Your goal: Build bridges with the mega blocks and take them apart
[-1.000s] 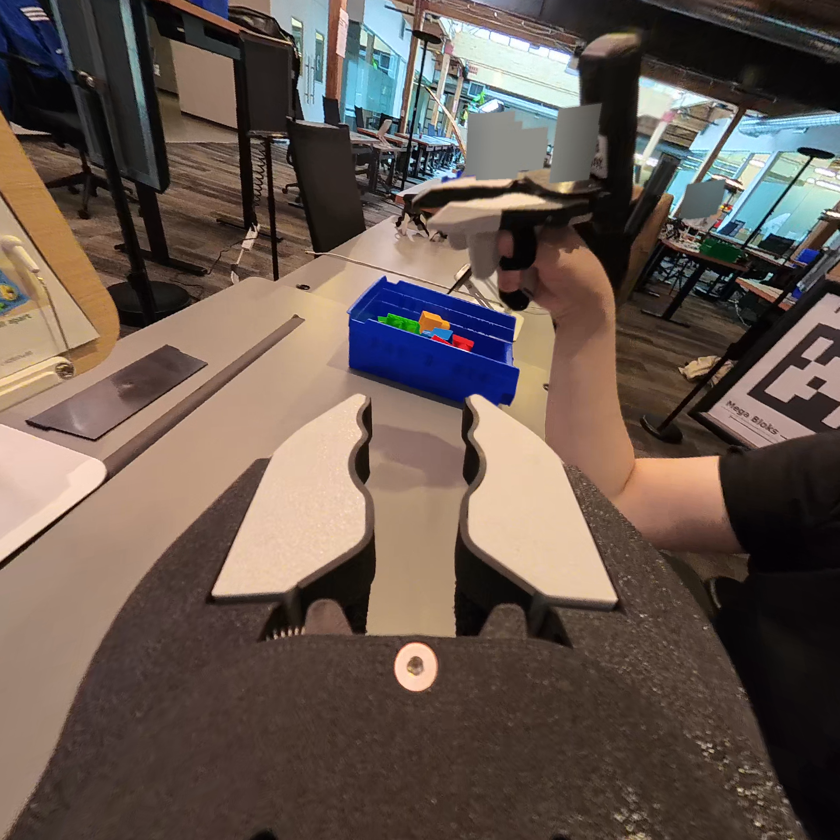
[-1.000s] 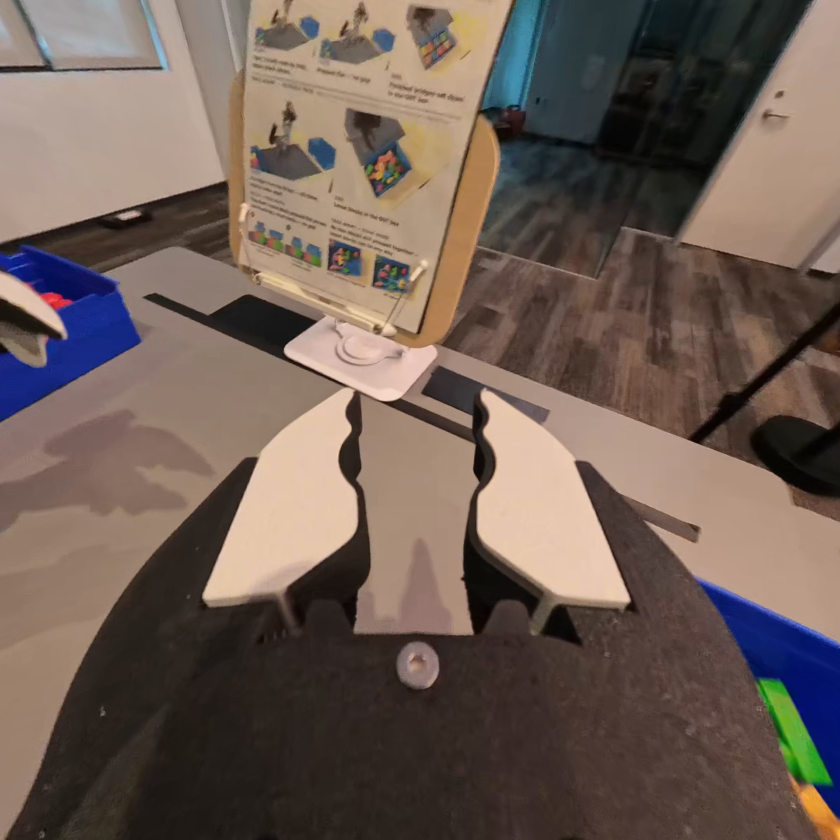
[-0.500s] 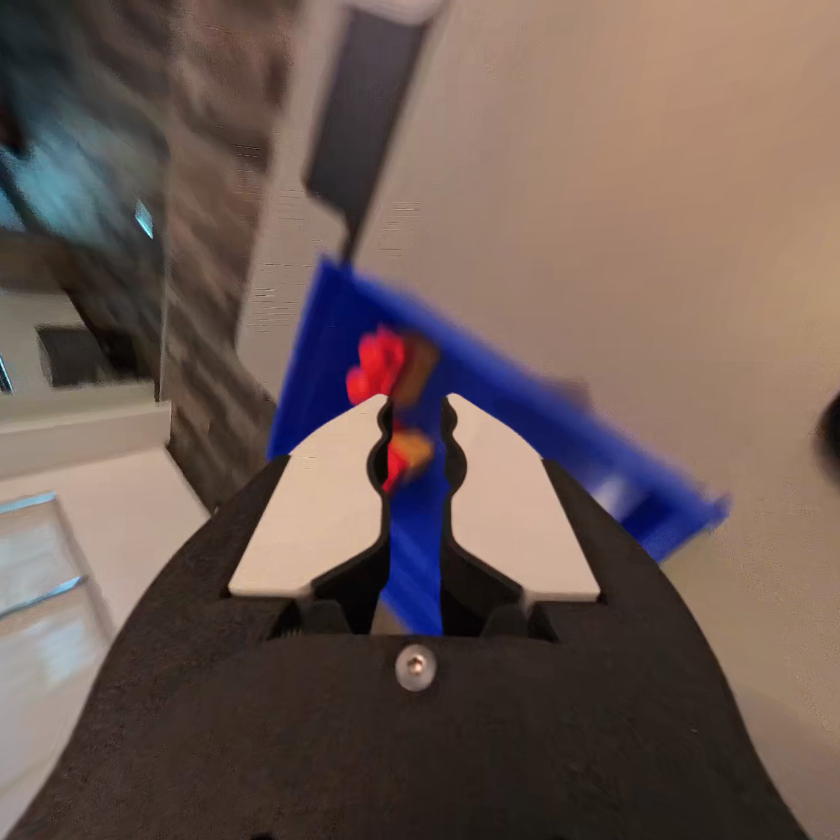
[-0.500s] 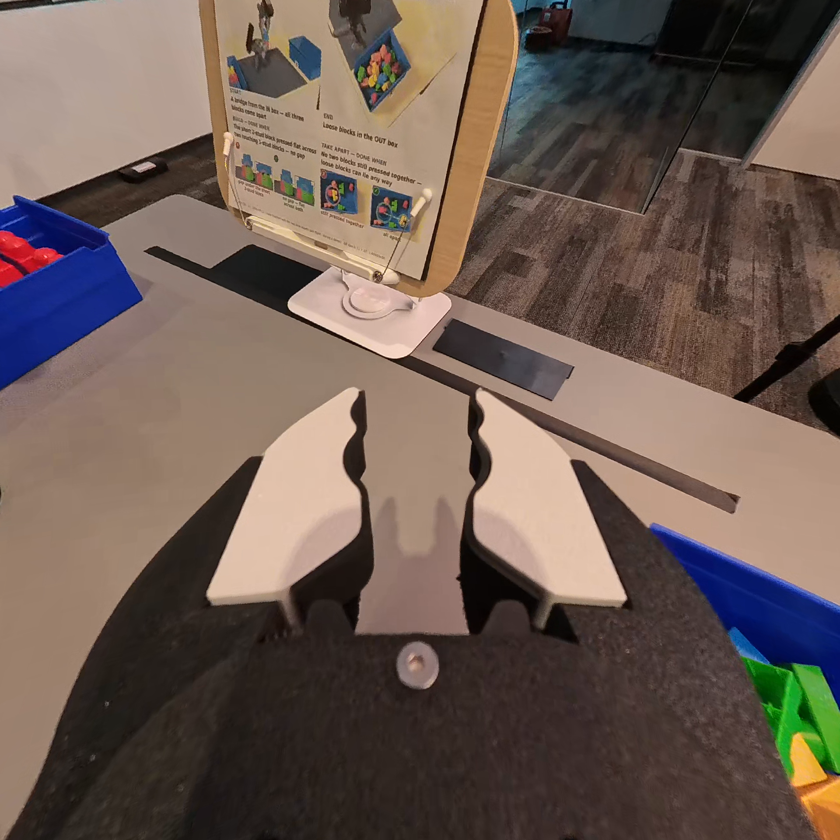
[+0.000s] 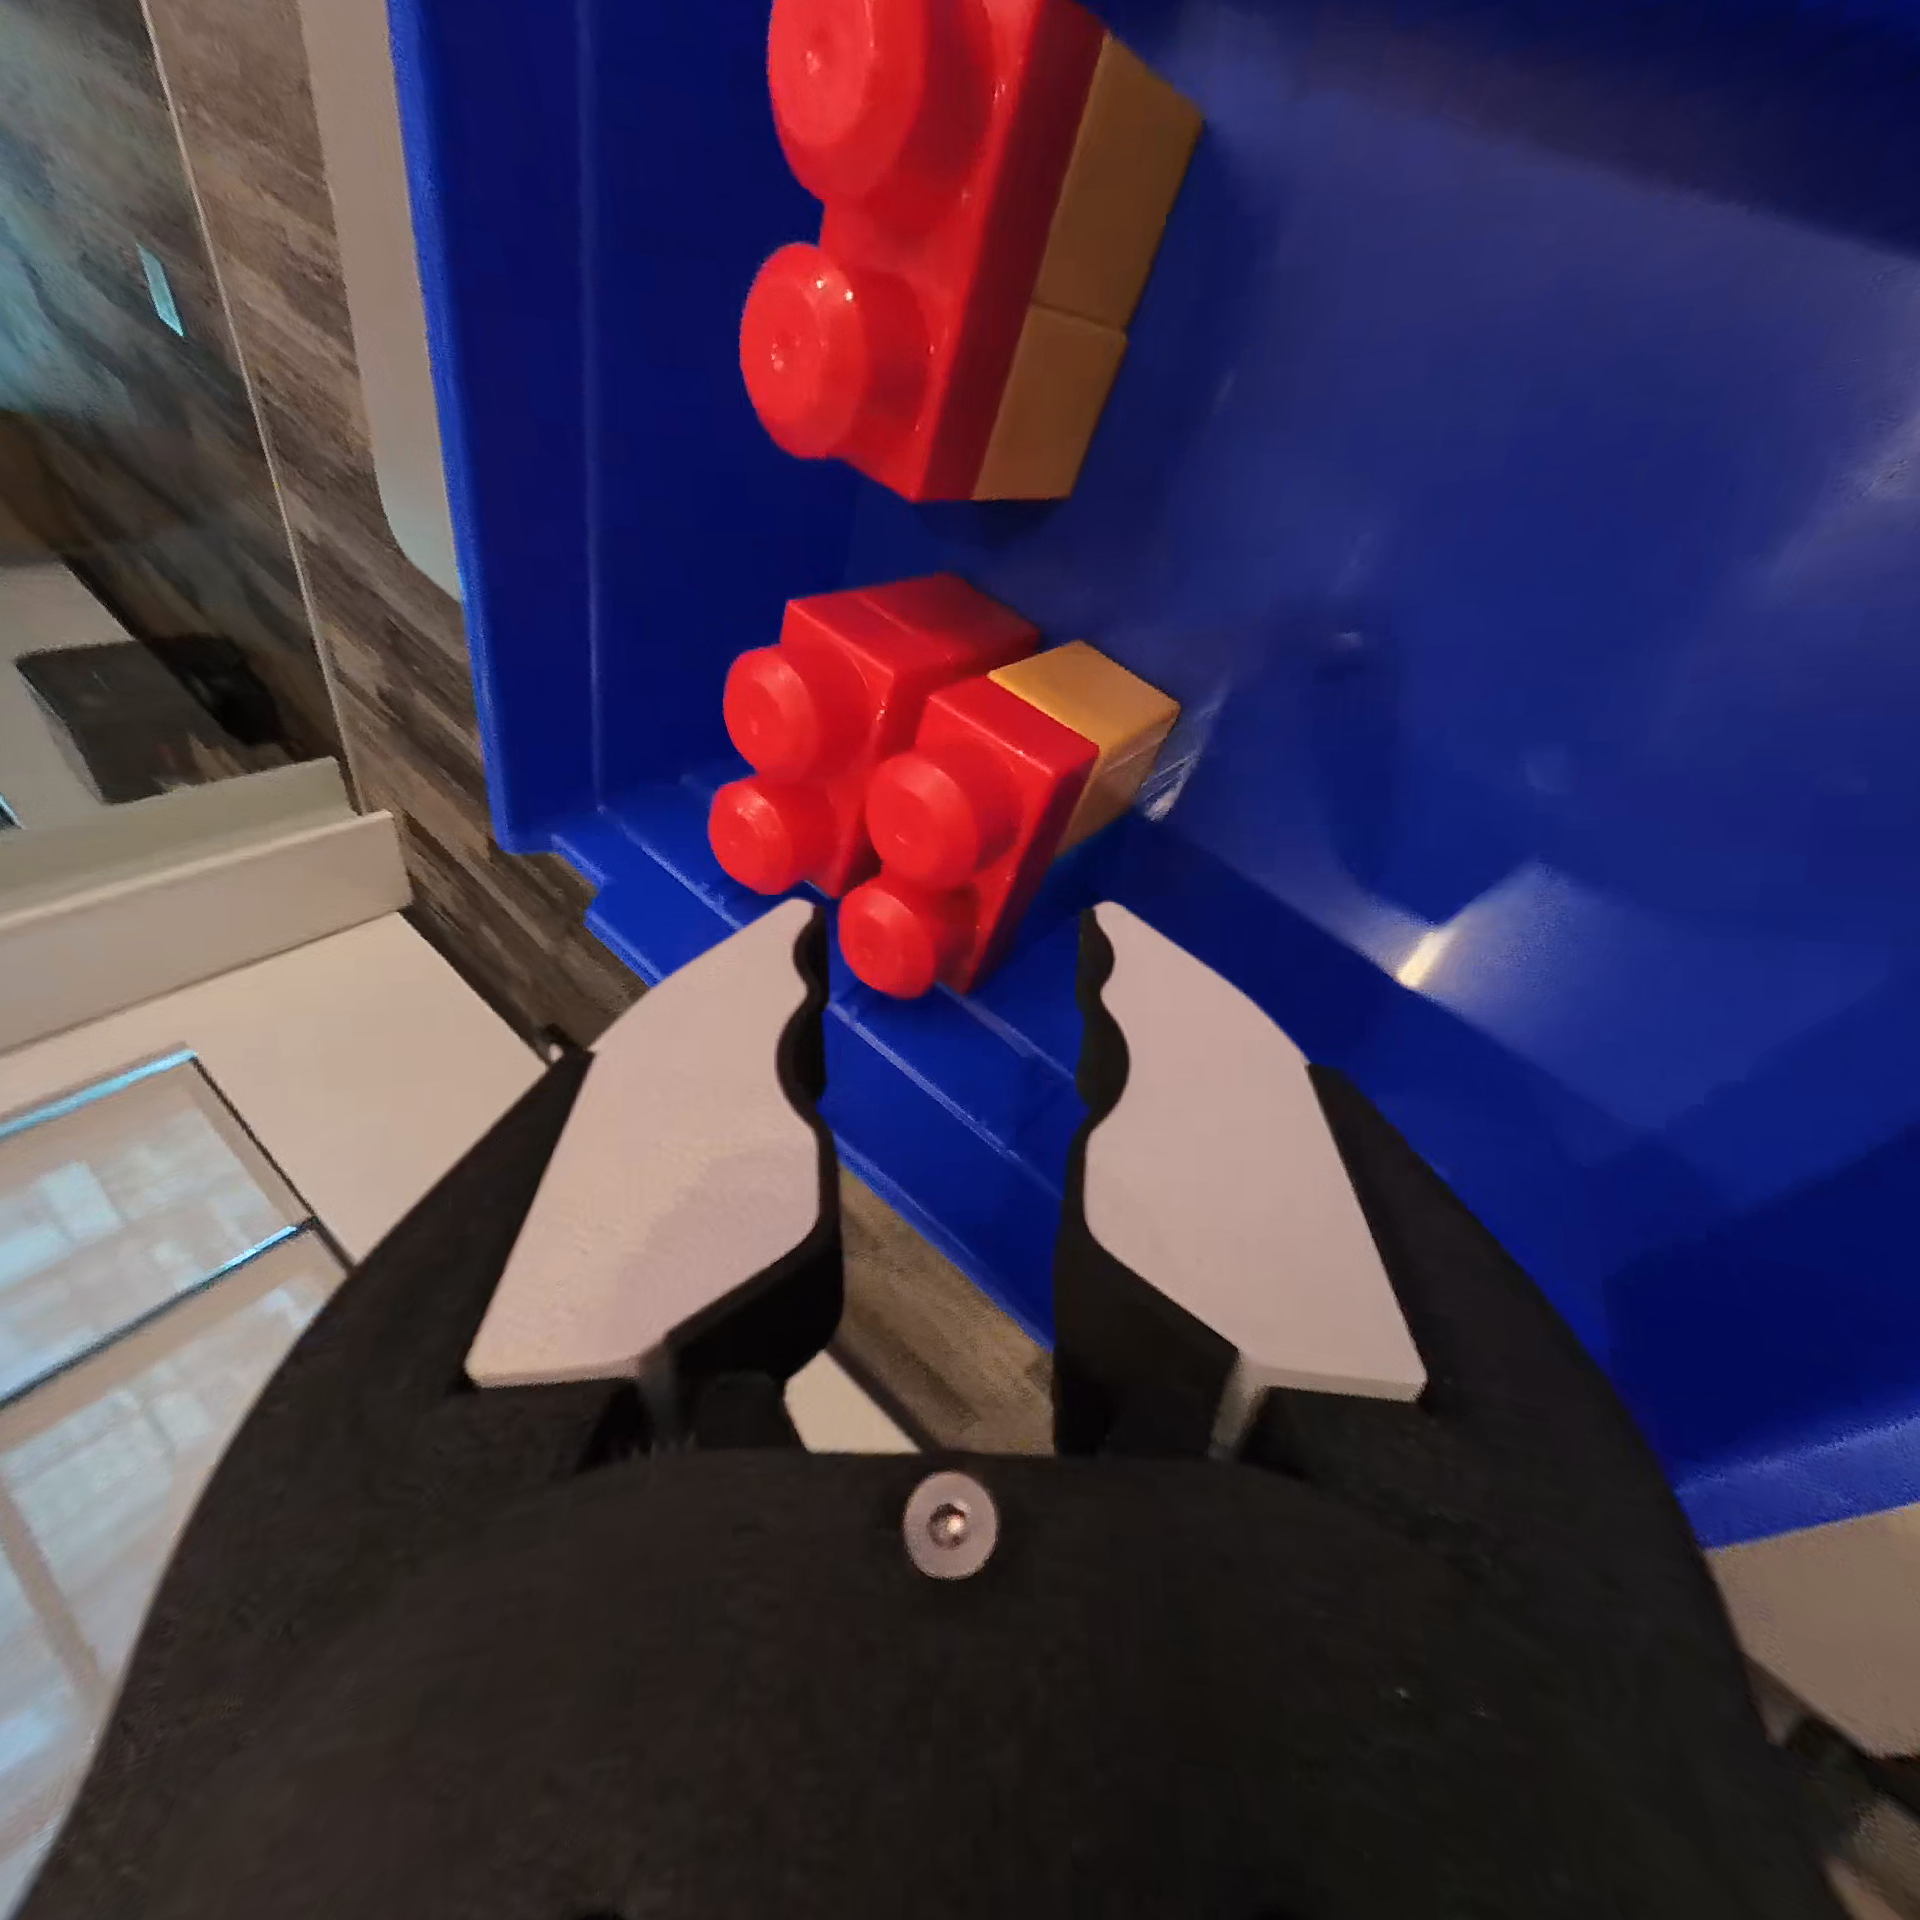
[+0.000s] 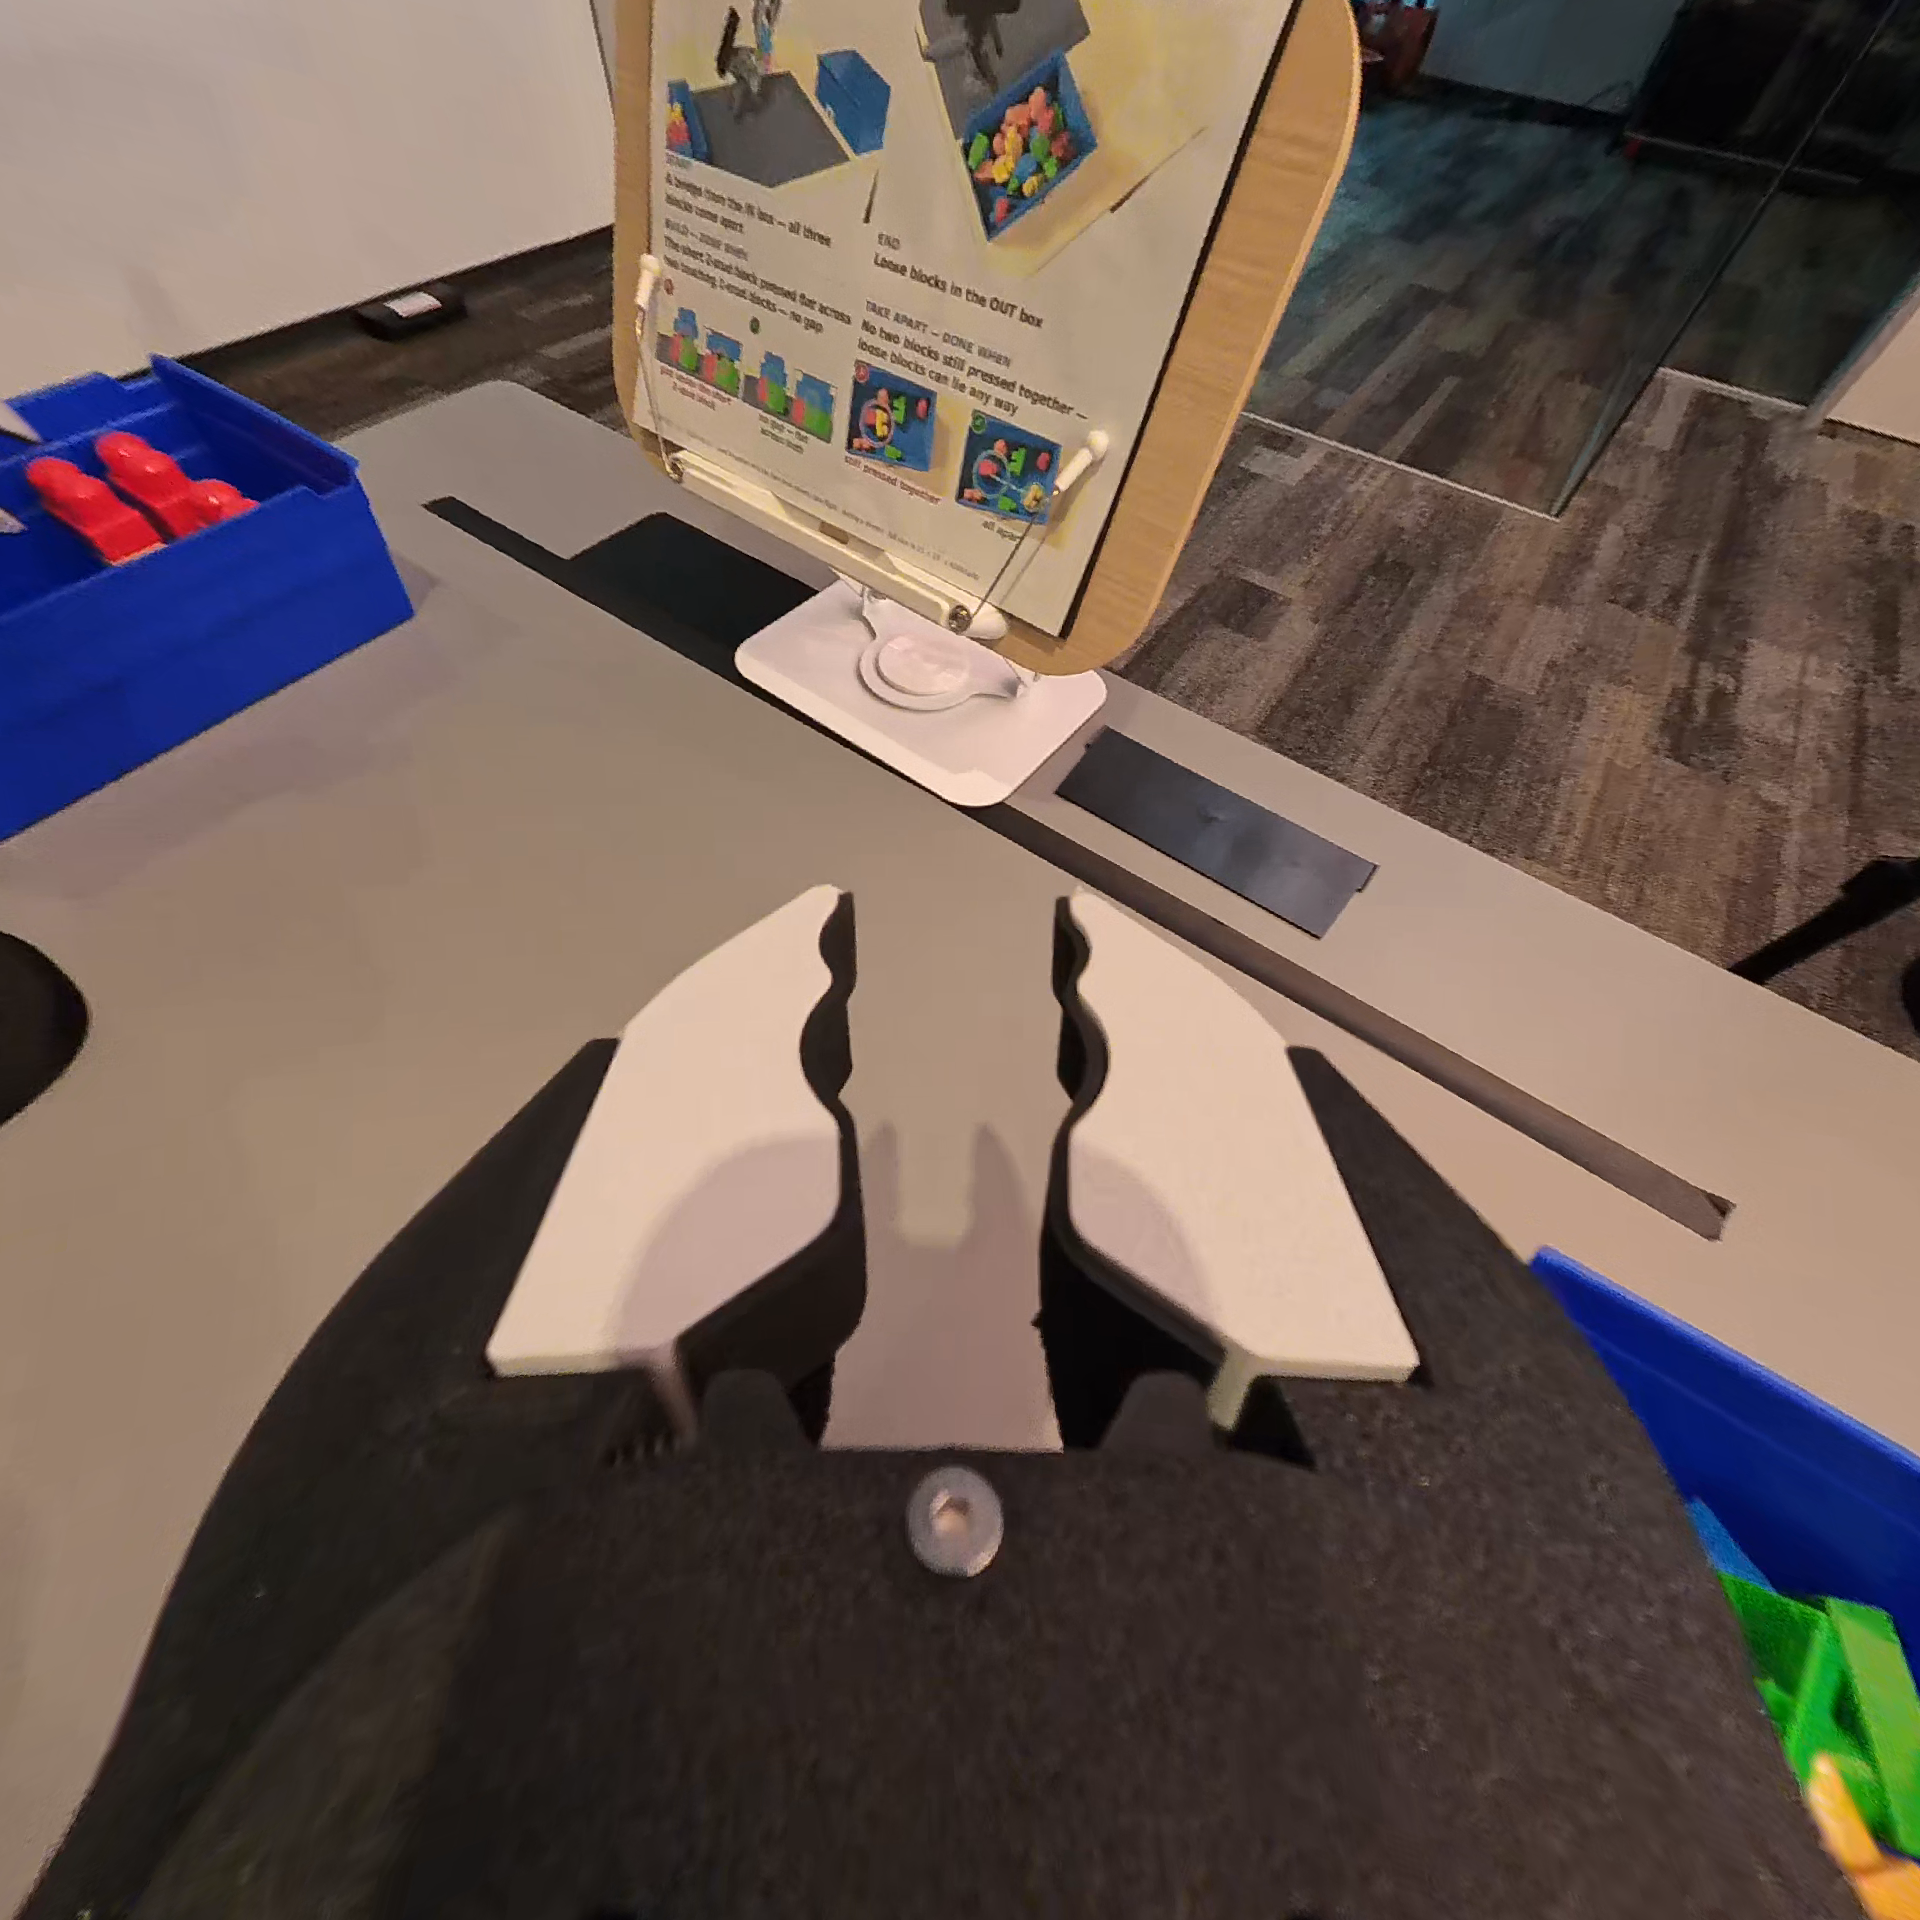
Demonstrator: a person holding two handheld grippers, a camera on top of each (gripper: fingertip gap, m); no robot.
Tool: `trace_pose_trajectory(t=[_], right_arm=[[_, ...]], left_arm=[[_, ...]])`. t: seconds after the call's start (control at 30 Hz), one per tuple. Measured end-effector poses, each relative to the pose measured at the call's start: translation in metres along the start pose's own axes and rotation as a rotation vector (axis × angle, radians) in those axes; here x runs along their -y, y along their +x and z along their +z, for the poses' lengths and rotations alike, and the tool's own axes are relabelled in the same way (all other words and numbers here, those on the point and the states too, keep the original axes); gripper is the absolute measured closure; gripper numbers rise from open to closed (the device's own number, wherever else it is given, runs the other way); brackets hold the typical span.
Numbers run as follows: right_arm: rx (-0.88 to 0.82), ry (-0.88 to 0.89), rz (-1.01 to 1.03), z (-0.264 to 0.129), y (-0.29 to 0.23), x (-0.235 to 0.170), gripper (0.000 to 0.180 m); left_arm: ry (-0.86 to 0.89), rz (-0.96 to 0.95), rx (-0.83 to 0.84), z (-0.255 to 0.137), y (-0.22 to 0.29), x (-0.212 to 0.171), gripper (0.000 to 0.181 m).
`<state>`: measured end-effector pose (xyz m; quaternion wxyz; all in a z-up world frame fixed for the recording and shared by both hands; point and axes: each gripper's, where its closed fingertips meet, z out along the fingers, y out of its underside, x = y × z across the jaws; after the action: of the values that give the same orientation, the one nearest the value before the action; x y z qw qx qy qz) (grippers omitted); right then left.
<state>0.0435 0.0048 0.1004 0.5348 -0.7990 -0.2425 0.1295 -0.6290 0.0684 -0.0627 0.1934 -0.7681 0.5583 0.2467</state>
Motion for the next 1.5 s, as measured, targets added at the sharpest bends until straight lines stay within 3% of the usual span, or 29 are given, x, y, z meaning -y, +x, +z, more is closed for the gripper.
trace_pose_trajectory(t=[0.17,0.67,0.83,0.93,1.07,1.27,1.4,1.5], right_arm=[[0.067,-0.02,0.011,0.01,-0.012,-0.003,0.145],[0.085,-0.174,-0.022,0.039,-0.017,-0.026,0.148],[0.11,-0.205,-0.046,0.045,-0.024,-0.029,0.149],[0.126,-0.2,-0.061,0.045,-0.028,-0.028,0.149],[0.185,-0.138,-0.055,0.047,-0.039,-0.017,0.15],[0.394,0.132,-0.101,0.05,-0.096,0.037,0.15],[0.59,0.371,-0.19,0.029,-0.161,0.075,0.142],[0.673,0.471,-0.199,0.012,-0.194,0.089,0.125]], left_arm=[[-0.032,0.078,-0.067,0.016,-0.005,-0.001,0.13],[-0.119,0.005,-0.351,0.045,0.02,-0.007,0.139],[-0.099,-0.128,-0.423,0.044,0.022,0.0,0.141],[0.003,-0.236,-0.423,0.035,0.019,0.01,0.141],[0.298,-0.449,-0.341,-0.011,-0.004,0.037,0.141],[0.861,-0.689,-0.26,-0.152,-0.036,0.128,0.142],[1.176,-0.713,-0.449,-0.231,0.006,0.226,0.142],[1.295,-0.653,-0.615,-0.268,0.047,0.296,0.142]])
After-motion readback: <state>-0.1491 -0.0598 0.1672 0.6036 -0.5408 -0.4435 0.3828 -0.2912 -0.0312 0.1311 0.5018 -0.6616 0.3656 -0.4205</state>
